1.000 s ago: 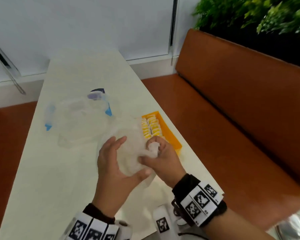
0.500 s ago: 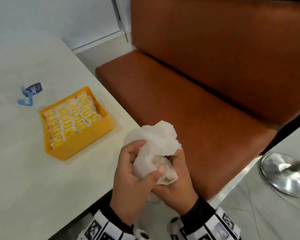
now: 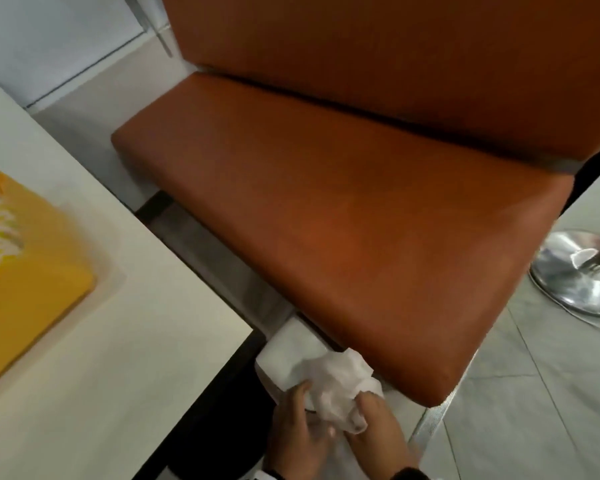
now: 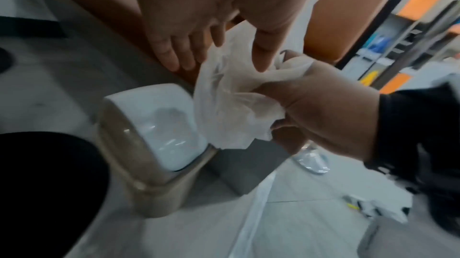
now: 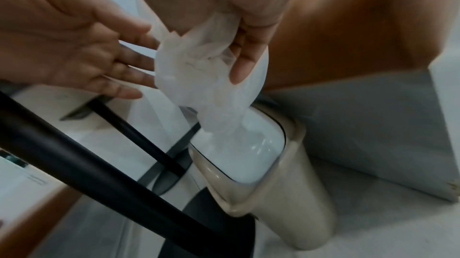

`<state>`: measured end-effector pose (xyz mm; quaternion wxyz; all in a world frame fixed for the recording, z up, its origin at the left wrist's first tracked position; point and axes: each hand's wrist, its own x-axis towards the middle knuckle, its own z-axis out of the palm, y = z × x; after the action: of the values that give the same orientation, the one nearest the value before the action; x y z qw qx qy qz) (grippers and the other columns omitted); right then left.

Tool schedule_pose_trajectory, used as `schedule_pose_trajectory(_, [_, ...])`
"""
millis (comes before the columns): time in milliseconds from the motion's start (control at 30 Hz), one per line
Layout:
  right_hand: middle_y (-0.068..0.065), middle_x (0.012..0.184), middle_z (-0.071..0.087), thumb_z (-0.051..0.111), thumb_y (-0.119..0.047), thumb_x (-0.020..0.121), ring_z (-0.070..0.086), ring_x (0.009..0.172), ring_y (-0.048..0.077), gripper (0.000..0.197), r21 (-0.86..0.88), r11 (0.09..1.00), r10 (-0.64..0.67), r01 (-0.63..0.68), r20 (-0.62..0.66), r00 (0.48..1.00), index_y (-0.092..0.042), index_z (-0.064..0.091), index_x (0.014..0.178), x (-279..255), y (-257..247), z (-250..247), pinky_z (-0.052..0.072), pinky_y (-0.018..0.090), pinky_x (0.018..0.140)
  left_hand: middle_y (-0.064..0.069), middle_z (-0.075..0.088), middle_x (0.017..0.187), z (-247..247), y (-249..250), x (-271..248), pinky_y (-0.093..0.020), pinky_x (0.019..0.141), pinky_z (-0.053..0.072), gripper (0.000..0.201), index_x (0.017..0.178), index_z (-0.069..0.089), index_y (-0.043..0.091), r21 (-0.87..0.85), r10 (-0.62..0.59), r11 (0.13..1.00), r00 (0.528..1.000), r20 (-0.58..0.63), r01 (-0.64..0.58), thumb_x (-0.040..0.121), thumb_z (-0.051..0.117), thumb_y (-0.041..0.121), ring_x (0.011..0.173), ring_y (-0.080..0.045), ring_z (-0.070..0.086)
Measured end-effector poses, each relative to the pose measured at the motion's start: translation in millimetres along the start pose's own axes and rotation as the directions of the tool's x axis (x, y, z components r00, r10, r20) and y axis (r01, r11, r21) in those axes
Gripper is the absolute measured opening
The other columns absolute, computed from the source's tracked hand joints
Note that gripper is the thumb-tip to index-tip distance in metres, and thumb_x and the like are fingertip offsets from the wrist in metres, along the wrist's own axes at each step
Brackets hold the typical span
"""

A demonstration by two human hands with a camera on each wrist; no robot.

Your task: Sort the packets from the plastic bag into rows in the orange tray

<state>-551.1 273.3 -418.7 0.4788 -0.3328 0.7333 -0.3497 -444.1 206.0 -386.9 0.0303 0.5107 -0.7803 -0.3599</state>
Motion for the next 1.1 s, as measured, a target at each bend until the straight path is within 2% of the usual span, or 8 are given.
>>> schedule_pose_trajectory(133, [0.0,0.141,0.044,0.053,-0.022,0.091,0.039,0.13,0.007,0.046,-0.09,0.993,-0.082,0.074,-0.093,0.992,-0.023,0.044,0.136,66.6,25.7,39.3,0.028,0.012,0.103,-0.01,0.033,0.147,6.6,-59.5,45.1,-0.032,0.109,0.031,0.087,0.141,0.029,0.014,0.063,-0.255,0.964,0.964,-0.069,0.26,0.068,0.076,0.013,0.135,-0.027,0.034])
schedule_pose_trajectory(267, [0.006,0.133,0.053,0.041,-0.021,0.095,0.051,0.123,0.023,0.037,-0.298,0.955,0.02,0.008,0.089,0.996,-0.015,0.05,0.13,115.5,59.8,70.8,0.04,0.025,0.096,-0.011,0.022,0.153,3.1,-102.4,74.0,-0.036,0.11,0.03,0.092,0.145,0.024,0.012,0.104,-0.263,0.956,0.958,-0.113,0.275,0.068,0.076,0.005,0.138,-0.028,0.029])
schedule_pose_trajectory(433, [0.01,0.13,0.054,0.043,-0.025,0.092,0.052,0.12,0.025,0.038,-0.422,0.889,0.199,-0.18,0.001,0.98,-0.01,0.05,0.127,152.6,94.6,97.6,0.039,0.024,0.09,-0.006,0.013,0.155,6.2,-121.9,83.8,-0.031,0.111,0.027,0.089,0.147,0.018,0.02,0.227,-0.139,0.96,0.982,-0.128,0.165,0.076,0.071,0.012,0.141,-0.024,0.022])
schedule_pose_trajectory(667, [0.006,0.158,0.013,0.034,-0.061,0.091,0.009,0.146,0.03,0.076,-0.832,0.549,0.369,-0.083,0.153,0.917,-0.02,0.011,0.151,170.2,55.4,82.0,0.007,0.049,0.116,-0.01,0.014,0.155,22.9,-92.6,67.2,-0.039,0.106,0.036,0.106,0.147,0.014,0.03,0.358,-0.169,0.905,0.967,-0.192,0.229,0.063,0.08,0.029,0.136,-0.035,0.029])
schedule_pose_trajectory(767, [0.006,0.158,0.017,0.033,-0.045,0.099,0.015,0.145,0.027,0.062,-0.798,0.594,0.396,-0.101,0.182,0.9,-0.013,0.018,0.15,172.0,53.8,82.4,0.021,0.035,0.115,-0.017,0.049,0.134,29.4,-97.4,68.0,-0.046,0.07,0.056,0.122,0.132,0.045,0.022,0.448,-0.1,0.877,0.977,-0.188,0.176,0.018,0.09,0.026,0.107,-0.039,0.054])
schedule_pose_trajectory(933, [0.004,0.155,0.013,0.035,-0.06,0.087,0.011,0.144,0.034,0.071,-0.747,0.661,0.274,-0.065,0.159,0.949,-0.032,0.012,0.149,170.1,58.8,94.8,-0.001,0.058,0.111,-0.015,0.042,0.131,32.2,-102.8,71.0,-0.045,0.064,0.057,0.12,0.12,0.048,0.021,0.537,-0.018,0.828,0.965,-0.261,0.161,0.008,0.088,0.03,0.106,-0.03,0.039])
schedule_pose_trajectory(1033, [0.001,0.147,0.037,0.04,-0.043,0.093,0.03,0.14,0.025,0.052,-0.681,0.727,0.345,-0.087,0.253,0.904,-0.025,0.038,0.142,178.1,57.2,89.8,0.016,0.044,0.115,-0.016,0.043,0.129,36.9,-107.3,66.5,-0.045,0.062,0.056,0.12,0.119,0.05,0.02,0.53,-0.045,0.828,0.964,-0.261,0.182,0.006,0.088,0.033,0.105,-0.029,0.039])
schedule_pose_trajectory(1100, [0.003,0.133,0.056,0.043,-0.03,0.093,0.049,0.126,0.024,0.036,-0.767,0.642,0.256,0.006,0.222,0.941,-0.021,0.058,0.124,171.5,49.0,82.0,0.03,0.043,0.108,-0.015,0.048,0.126,41.0,-117.1,57.4,-0.044,0.062,0.056,0.12,0.116,0.054,0.021,0.513,-0.057,0.846,0.98,-0.191,0.149,0.002,0.087,0.036,0.102,-0.028,0.042])
